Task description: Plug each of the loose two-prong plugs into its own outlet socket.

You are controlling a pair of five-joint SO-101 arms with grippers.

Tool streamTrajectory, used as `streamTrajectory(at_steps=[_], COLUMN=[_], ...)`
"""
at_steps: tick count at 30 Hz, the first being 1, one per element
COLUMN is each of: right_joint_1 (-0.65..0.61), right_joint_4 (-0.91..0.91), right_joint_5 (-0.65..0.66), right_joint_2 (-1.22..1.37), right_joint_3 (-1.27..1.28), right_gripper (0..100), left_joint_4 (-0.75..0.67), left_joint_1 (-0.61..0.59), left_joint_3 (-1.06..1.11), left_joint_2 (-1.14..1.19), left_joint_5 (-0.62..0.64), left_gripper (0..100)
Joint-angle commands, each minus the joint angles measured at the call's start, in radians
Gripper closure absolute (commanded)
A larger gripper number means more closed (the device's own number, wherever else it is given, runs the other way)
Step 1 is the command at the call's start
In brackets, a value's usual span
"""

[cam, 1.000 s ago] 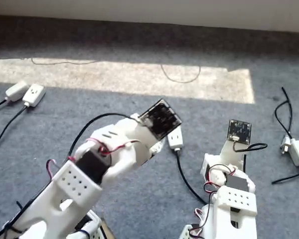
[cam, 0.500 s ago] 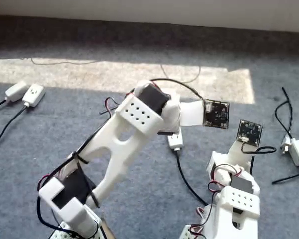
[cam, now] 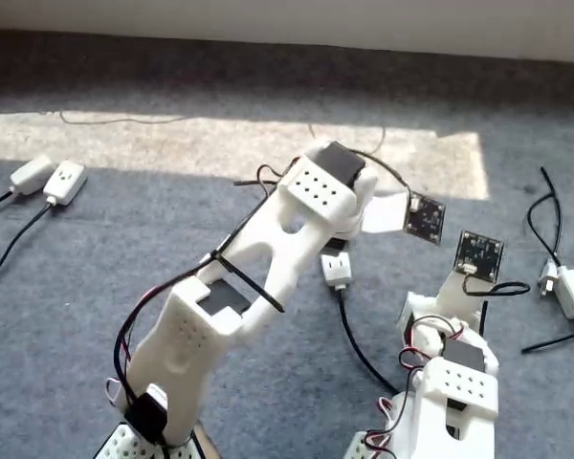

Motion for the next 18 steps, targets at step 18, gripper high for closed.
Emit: streamTrajectory(at_steps=[18], right_joint_1=[0.004], right_joint_4=[-0.018], right_joint_5=[-0.012], right_joint_2=[-0.007], right_joint_3=[-0.004], right_gripper=[99.2], left_joint_4=[0.018], left_joint_1=[-0.088], left_joint_3=[-0.091], left_joint_2=[0.12], left_joint_5=[-0.055], left_gripper=[99])
